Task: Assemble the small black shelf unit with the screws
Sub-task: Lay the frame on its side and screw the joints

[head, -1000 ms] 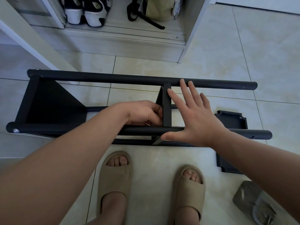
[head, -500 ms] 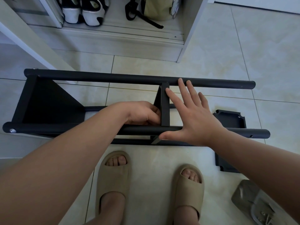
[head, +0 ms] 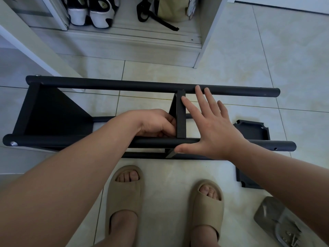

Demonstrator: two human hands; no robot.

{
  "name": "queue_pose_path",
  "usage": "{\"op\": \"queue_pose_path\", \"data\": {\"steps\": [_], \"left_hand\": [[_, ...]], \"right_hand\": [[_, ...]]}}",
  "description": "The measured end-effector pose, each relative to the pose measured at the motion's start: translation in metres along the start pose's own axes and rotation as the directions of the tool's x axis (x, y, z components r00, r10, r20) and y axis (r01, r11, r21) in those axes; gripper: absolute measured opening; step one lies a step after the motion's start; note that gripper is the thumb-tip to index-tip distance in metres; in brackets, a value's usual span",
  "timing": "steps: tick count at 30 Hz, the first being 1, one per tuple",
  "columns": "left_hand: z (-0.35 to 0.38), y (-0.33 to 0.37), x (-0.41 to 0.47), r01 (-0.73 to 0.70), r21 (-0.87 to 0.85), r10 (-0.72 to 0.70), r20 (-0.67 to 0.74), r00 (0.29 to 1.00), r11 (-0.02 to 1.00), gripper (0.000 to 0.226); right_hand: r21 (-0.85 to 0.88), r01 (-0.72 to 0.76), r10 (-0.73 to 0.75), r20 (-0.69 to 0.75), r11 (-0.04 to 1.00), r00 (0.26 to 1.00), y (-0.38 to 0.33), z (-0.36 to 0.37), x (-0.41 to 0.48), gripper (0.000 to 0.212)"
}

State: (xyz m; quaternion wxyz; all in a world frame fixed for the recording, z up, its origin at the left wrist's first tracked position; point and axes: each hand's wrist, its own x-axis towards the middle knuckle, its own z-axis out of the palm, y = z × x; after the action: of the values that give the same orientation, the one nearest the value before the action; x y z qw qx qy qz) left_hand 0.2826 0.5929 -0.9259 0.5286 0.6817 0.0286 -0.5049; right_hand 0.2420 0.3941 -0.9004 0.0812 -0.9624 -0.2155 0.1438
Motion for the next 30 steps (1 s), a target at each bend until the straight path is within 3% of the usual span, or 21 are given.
{"op": "queue_pose_path", "data": {"steps": [11,16,24,30], "left_hand": [[0.0008,-0.0019,0.0011,0.007,-0.049,-0.006,0.023,1.0,0.999,0.038],[-0.0011,-0.0015,-0.0022,0.041,-0.087,-0.034,0.081,0.996,0.995,0.018],[-0.0006,-0.0031,-0.0008,0.022,-0.064,-0.017,0.069,0.997,0.998,0.036],[0.0006,-0.0006,-0.0014,0.004,-0.053,0.0,0.063,0.998,0.999,0.024]], "right_hand": [[-0.002,-0.001,0.001,0.005,1.0,1.0,-0.0001,-0.0004,-0.0002,0.125],[0.003,-0.004,0.004,0.009,1.0,1.0,-0.0006,-0.0012,-0.0005,0.126],[0.002,-0.003,0.003,0.017,1.0,1.0,-0.0004,-0.0015,-0.0003,0.126],[-0.004,-0.006,0.006,0.02,1.0,1.0,-0.0006,-0.0018,-0.0004,0.126]]}}
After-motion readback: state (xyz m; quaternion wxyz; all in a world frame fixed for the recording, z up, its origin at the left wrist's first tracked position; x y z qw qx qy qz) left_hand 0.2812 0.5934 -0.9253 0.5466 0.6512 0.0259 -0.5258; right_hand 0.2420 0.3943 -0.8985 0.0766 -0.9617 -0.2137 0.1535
